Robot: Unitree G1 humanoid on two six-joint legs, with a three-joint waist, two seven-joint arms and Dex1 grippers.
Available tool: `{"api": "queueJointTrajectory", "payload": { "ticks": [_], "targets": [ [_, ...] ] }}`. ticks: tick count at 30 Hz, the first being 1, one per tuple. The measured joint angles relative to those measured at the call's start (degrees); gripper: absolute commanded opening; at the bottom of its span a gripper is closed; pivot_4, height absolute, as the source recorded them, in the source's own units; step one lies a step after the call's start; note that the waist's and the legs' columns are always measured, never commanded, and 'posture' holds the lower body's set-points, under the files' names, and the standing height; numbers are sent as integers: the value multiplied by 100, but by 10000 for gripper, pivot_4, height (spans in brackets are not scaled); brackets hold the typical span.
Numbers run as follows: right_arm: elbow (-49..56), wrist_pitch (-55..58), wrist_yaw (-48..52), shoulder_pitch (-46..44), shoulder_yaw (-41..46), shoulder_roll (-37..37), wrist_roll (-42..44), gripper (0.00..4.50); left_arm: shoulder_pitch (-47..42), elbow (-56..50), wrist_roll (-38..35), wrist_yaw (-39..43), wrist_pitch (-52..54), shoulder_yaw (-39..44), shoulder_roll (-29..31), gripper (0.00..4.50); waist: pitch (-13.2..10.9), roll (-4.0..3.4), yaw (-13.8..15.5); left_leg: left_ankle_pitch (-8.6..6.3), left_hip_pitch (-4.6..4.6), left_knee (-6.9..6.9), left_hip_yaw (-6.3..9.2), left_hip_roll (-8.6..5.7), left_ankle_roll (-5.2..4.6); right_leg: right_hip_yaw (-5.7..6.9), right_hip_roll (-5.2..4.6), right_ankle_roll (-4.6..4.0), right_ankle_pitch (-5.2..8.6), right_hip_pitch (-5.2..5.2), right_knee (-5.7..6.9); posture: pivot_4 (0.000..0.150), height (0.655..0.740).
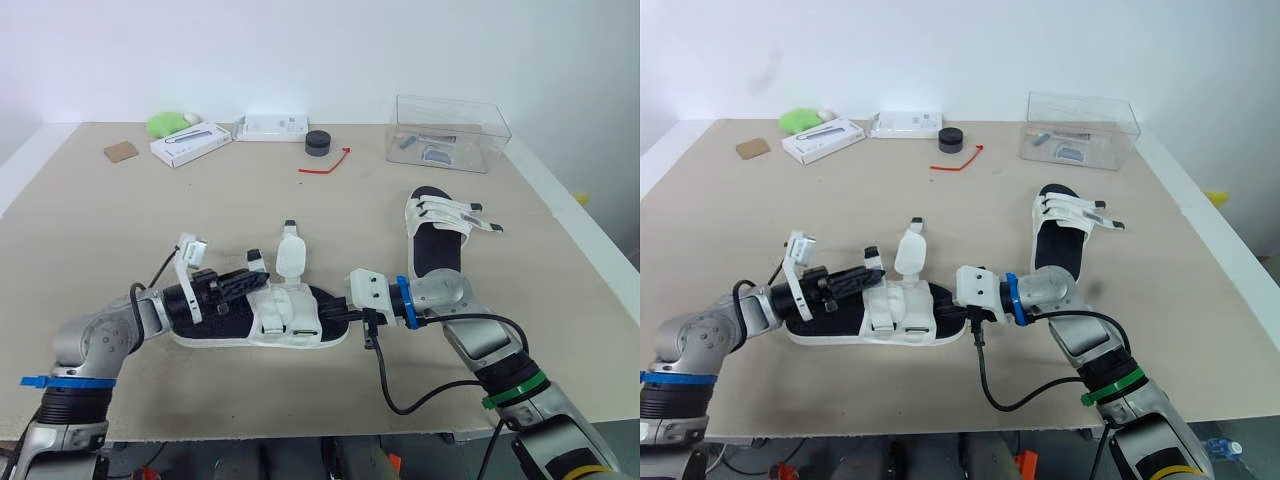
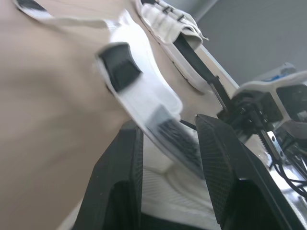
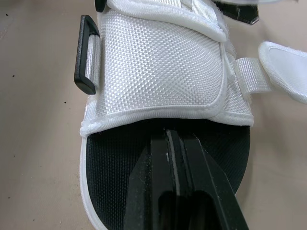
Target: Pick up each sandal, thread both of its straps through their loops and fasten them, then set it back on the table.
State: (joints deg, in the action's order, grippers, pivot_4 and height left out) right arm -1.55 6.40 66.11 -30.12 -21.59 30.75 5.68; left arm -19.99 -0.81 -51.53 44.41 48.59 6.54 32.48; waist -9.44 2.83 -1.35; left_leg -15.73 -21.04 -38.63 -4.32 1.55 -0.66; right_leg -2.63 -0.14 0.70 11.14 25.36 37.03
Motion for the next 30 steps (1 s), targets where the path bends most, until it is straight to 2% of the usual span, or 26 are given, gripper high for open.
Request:
{"api": "queueJointTrajectory", "payload": {
  "ticks": [8, 12, 14, 15, 16, 18, 25, 30],
  "targets": [
    [9, -15, 17, -1, -3, 2, 0, 0, -423, 727, 986, 267, -780, 4, 168, 17433, 0, 1, -1, -2, -2, 2, -2, 0, 1, 0, -2, 0, 1, 1, -3, 1500, 7400],
    [4, -30, 15, -1, -3, 10, -1, 0, -689, 676, 1035, 309, -942, 106, 57, 17433, -1, 5, 1, -2, -4, 1, -2, 0, 1, 0, -4, 2, -1, 1, -4, 1500, 7400],
    [14, -31, 14, 0, -8, 5, -1, 0, -683, 229, 930, 481, -819, 15, 25, 12304, -1, 5, -6, -4, -4, 2, -5, 0, 3, -3, -4, 2, -1, 2, -4, 1500, 7400],
    [17, -31, 13, 0, -13, 4, -1, 0, -600, -56, 888, 666, -793, -170, 34, 5275, 0, 4, -7, -5, -3, 2, -5, 0, 3, -4, -4, 2, -1, 1, -3, 1500, 7400],
    [17, -31, 6, 0, -15, 3, -1, 0, -538, -121, 887, 749, -747, -264, 29, 5275, 0, 4, -8, -5, -2, 3, -4, 0, 3, -4, -3, 1, 0, 1, -3, 1500, 7400],
    [16, -31, -1, 0, -22, 1, -1, 0, -350, -216, 959, 921, -717, -457, 87, 1180, -1, 4, -6, -4, -2, 2, 0, 3, 2, -2, 0, 1, 2, 2, -3, 1500, 7400],
    [17, -42, 1, 4, -22, 15, -1, 0, -201, -162, 1122, 1419, -563, -732, 421, 1180, 0, 4, -1, -4, -2, 2, -1, 2, 2, 0, 1, 1, 6, 2, -3, 1500, 7400],
    [3, -44, -5, -1, -23, 7, -3, 0, -430, 463, 1459, 1612, -734, -843, 437, 1180, 0, 4, 0, -4, -1, 2, -1, 1, 2, 2, 2, -10, 12, 1, -3, 1500, 7400]
  ]
}}
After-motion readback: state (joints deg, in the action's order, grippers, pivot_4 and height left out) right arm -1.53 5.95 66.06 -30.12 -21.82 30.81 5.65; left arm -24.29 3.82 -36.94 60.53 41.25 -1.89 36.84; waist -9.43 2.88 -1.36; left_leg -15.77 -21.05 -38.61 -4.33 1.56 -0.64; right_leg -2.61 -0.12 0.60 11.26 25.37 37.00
